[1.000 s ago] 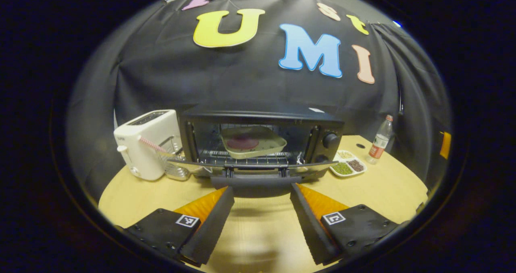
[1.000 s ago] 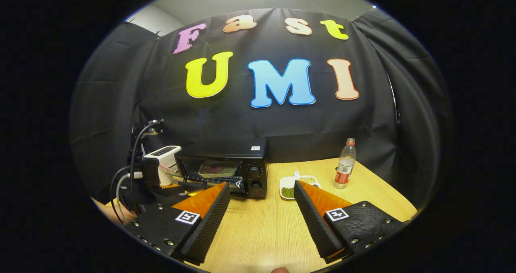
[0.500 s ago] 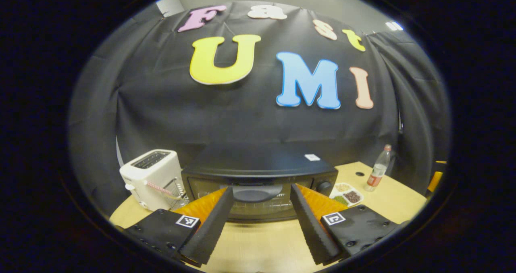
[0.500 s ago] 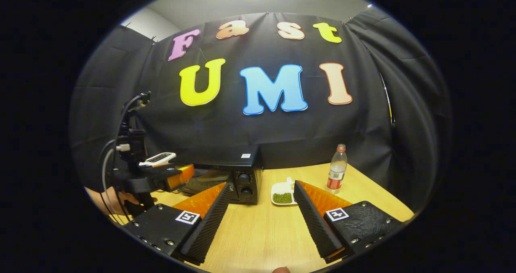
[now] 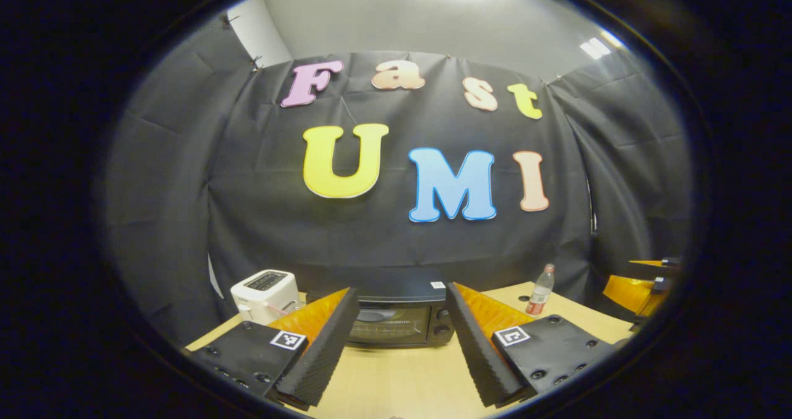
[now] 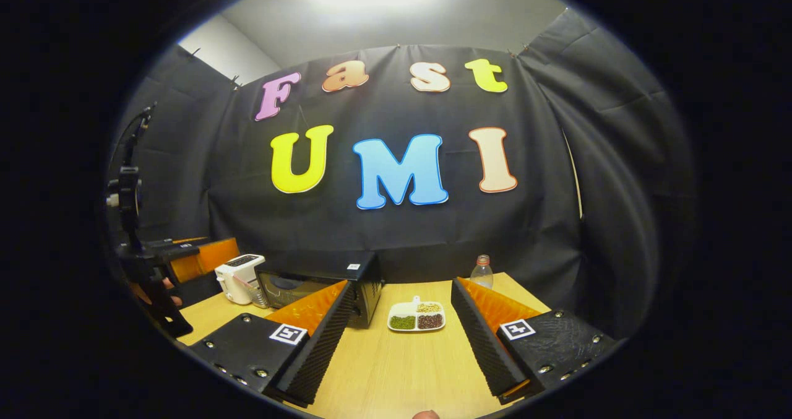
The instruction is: Open the electric oven with the left hand, put the food in, and close the electric oven.
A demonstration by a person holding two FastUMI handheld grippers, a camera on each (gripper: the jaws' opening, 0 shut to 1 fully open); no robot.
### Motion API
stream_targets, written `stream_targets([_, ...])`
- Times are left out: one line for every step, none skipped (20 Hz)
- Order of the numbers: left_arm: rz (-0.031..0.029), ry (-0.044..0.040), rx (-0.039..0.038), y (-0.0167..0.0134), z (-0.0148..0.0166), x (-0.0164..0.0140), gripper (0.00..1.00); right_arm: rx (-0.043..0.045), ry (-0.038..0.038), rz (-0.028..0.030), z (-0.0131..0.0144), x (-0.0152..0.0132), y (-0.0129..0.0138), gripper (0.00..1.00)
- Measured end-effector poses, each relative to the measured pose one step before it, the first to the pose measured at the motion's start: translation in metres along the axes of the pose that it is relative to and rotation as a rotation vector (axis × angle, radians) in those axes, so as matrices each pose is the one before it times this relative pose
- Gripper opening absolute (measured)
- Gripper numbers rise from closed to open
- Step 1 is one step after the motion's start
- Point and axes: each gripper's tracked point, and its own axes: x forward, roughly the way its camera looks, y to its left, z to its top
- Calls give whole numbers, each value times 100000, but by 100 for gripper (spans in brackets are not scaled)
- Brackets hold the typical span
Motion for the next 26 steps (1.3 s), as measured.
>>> stream_targets([849,-1588,-448,-377,795,-1505,99,-1754,-976,482,397,-647,-275,98])
stream_targets([909,-1433,-398,-110,612,-1368,99,-1004,-1083,402,287,-650,-95,97])
stream_targets([549,-1037,-130,-159,512,-1306,99,-275,-795,353,410,-657,24,98])
stream_targets([588,-633,457,95,363,-1230,99,448,-864,578,377,-583,169,98])
stream_targets([502,-368,1119,189,222,-1206,99,812,-1145,650,384,-619,310,97])
stream_targets([632,-681,1250,306,225,-1005,99,741,-1442,526,327,-583,265,97])
stream_targets([530,-738,814,396,349,-1054,99,273,-877,-323,244,-514,241,98])
stream_targets([919,-497,712,581,195,-994,99,71,-173,-454,-14,-392,234,97])
stream_targets([839,-399,304,605,124,-816,99,154,-510,-734,-132,-420,285,98])
stream_targets([-48,-216,215,338,-3,-704,95,146,356,-1015,-10,-399,218,98])
stream_targets([-544,-184,150,225,94,-433,97,340,-275,-235,42,-512,351,98])
stream_targets([-998,-146,269,50,81,-243,99,211,-1229,-277,375,-444,476,98])
stream_targets([83,-548,308,364,89,-299,96,-17,-753,-1181,125,-327,160,97])
stream_targets([-471,143,-229,436,-73,-46,93,125,106,-948,-149,-344,167,98])
stream_targets([-873,346,-961,17,-66,-202,90,339,-35,-258,52,-300,429,98])
stream_targets([-644,77,-1109,219,5,-168,99,210,-307,-177,125,-177,438,98])
stream_targets([103,56,-422,384,-1,-170,99,34,-246,-399,151,-196,256,98])
stream_targets([408,-407,65,471,110,-220,99,-92,-51,-203,-6,-210,279,98])
stream_targets([-312,-620,-33,184,132,-140,99,-160,-427,137,126,-146,434,98])
stream_targets([36,-676,68,115,9,-76,99,-245,-395,-291,117,-196,231,98])
stream_targets([-529,-249,171,143,90,-121,99,-197,-378,-145,192,-73,287,98])
stream_targets([-293,12,266,221,-74,-24,99,-45,-248,-24,103,-95,301,98])
stream_targets([-134,-282,280,201,-38,-7,99,81,-296,83,131,-51,304,98])
stream_targets([-78,-259,72,345,328,-165,99,-35,-171,151,44,27,271,98])
stream_targets([-130,-317,-199,189,79,6,99,-284,-82,-16,52,16,234,98])
stream_targets([54,-303,-78,294,50,-78,99,-201,-188,-213,46,17,154,98])
